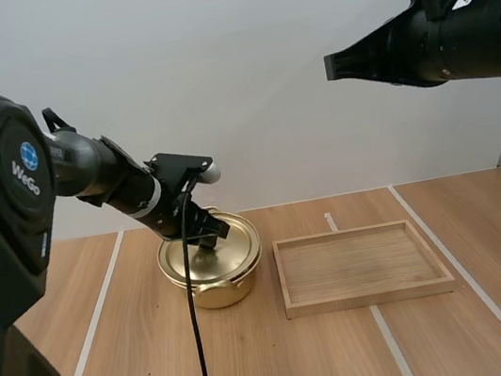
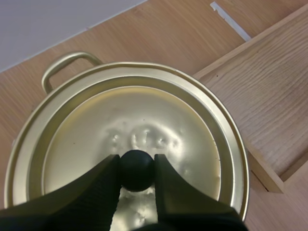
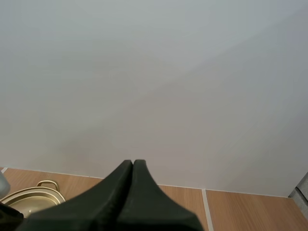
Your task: Open the pot, put the pineapple inside, and close it
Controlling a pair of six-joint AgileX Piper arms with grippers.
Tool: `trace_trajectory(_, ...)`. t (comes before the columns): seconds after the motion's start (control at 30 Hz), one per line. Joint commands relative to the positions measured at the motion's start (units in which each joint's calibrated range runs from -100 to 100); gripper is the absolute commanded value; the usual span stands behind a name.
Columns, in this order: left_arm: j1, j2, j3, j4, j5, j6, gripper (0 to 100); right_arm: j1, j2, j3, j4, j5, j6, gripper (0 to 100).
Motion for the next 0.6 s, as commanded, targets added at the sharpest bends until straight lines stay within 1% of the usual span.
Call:
trace_trajectory(0.0, -0.16, 1.5, 0.0, -1.0, -0.5, 0.2, 0, -0.2, -0.7, -0.1, 0.0, 0.0, 0.1, 0)
trace_trajectory(0.17, -0.16, 3.7, 0.0, -1.0, -0.7, 0.2, 0, -0.2, -0.7, -0.1, 0.0, 0.0, 0.1, 0)
trace_trajectory(0.57, -0.16, 3.8, 0.0, -1.0, 0.8, 1.3, 0, -0.2, -0.7, -0.1, 0.0, 0.0, 0.1, 0)
